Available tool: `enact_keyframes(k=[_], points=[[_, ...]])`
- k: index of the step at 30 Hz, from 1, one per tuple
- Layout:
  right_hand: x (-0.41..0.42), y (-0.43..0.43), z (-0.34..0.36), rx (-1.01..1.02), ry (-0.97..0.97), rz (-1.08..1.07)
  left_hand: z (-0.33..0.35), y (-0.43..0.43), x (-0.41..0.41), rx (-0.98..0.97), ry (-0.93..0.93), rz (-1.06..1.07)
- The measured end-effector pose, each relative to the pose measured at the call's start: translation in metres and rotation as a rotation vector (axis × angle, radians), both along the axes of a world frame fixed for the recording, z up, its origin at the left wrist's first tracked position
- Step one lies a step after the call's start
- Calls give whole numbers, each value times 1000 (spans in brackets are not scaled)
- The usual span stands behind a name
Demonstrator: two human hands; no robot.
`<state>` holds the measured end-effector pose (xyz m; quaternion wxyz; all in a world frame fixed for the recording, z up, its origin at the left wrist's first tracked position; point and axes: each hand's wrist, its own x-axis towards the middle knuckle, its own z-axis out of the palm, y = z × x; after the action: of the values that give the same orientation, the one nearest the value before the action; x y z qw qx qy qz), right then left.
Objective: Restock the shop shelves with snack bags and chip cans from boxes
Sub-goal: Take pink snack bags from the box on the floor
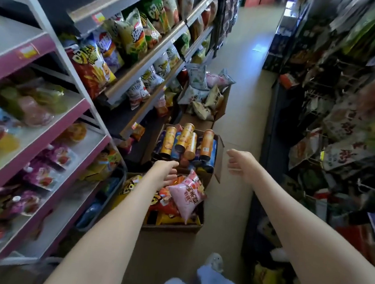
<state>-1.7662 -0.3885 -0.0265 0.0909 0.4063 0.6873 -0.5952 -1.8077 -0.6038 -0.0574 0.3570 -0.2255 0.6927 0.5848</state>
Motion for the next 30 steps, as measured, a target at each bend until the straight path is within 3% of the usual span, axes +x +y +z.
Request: enact_keyframes(k=[5,13,20,30], points=[[-58,74,2,17,11,37,2,79,-53,11,15,-27],[-156,155,-27,-152,-88,-21,-12,177,-154,18,-50,51],[-298,241,-49,-176,-125,23,-44,258,-297,-17,-30,109],[-490,355,-25,-115,-90,135,-30,360,-461,41,-19,229]])
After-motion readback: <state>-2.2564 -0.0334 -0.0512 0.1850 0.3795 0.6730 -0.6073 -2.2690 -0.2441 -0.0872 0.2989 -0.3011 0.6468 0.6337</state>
